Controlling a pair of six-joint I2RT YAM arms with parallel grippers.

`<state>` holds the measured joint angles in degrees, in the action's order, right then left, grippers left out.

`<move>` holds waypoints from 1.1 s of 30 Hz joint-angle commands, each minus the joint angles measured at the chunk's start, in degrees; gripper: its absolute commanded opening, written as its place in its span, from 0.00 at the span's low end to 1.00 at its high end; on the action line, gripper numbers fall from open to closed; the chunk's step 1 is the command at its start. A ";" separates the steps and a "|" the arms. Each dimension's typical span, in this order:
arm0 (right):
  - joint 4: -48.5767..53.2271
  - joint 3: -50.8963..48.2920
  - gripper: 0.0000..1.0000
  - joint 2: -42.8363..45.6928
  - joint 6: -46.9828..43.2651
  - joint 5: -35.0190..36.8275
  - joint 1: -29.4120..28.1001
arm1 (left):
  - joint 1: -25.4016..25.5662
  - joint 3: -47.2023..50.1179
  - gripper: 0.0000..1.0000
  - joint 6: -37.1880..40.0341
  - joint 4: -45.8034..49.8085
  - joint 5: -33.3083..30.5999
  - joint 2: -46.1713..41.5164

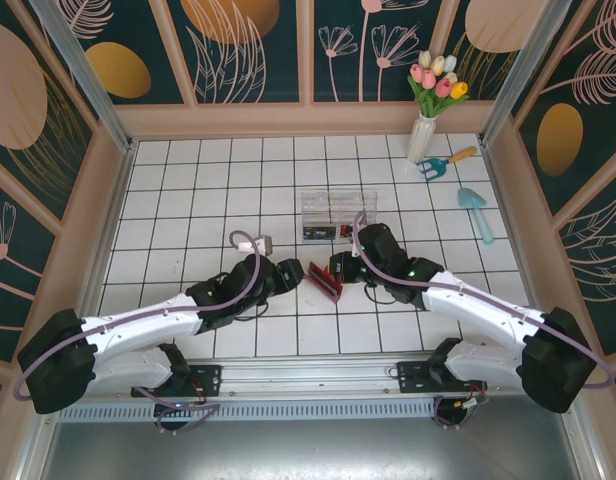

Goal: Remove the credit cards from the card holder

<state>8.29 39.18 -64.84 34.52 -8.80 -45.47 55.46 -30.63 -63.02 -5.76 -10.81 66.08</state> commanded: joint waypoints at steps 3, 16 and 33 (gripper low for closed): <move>0.97 1.63 0.00 2.91 1.77 1.92 0.82 | 0.00 1.70 0.54 1.11 -0.69 0.48 0.73; 5.70 -7.42 0.00 3.50 1.42 11.13 12.95 | 0.05 -4.01 0.42 3.58 -5.67 9.18 14.01; 8.56 -11.53 0.41 7.54 -1.03 14.36 15.84 | 0.10 -12.38 0.42 6.78 -7.54 12.63 24.36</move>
<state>15.09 25.36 -57.80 34.72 4.12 -28.08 55.46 -40.82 -57.98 -11.97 0.78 89.08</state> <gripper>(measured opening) 0.390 0.414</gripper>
